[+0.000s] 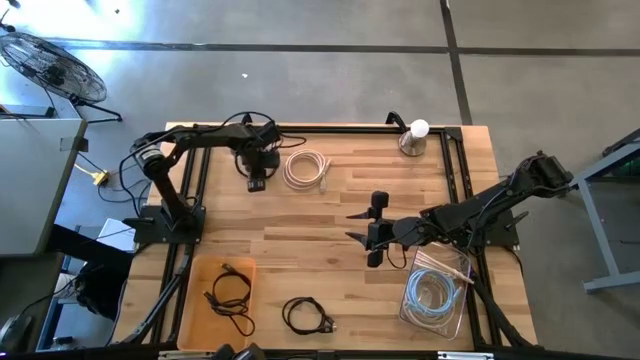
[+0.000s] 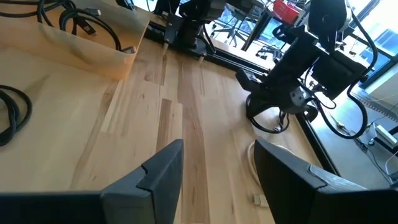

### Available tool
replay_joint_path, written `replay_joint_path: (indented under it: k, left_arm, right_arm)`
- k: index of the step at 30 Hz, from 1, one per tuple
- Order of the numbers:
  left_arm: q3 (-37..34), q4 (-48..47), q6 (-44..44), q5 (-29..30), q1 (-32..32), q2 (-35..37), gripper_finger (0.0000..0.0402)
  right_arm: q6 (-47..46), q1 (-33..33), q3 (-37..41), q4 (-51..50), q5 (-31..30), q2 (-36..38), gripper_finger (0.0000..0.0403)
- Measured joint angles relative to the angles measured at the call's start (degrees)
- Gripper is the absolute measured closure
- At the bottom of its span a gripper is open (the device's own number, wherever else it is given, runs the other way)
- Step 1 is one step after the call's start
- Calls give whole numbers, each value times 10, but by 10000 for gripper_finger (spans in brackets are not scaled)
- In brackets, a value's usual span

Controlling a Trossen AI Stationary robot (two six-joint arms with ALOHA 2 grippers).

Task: Sort HDMI cables
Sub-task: Put the black HDMI cable into the orange bin

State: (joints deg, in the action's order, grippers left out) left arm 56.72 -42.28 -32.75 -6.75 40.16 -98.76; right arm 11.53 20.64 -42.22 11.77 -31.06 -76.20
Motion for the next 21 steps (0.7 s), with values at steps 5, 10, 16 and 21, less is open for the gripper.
replay_joint_path:
  k: [5,10,16,21]
  left_arm:
    - [30,-36,-21,-66,-2,0,396]
    - [66,-80,-25,-29,-28,0,397]
    - [135,-196,-6,0,-82,1,397]
    - [223,-342,50,65,-150,1,398]
  right_arm:
    - [-11,0,0,-4,0,0,215]
    - [-13,0,0,-16,15,0,215]
    - [-13,0,0,-21,47,0,215]
    - [-12,0,0,-22,47,0,215]
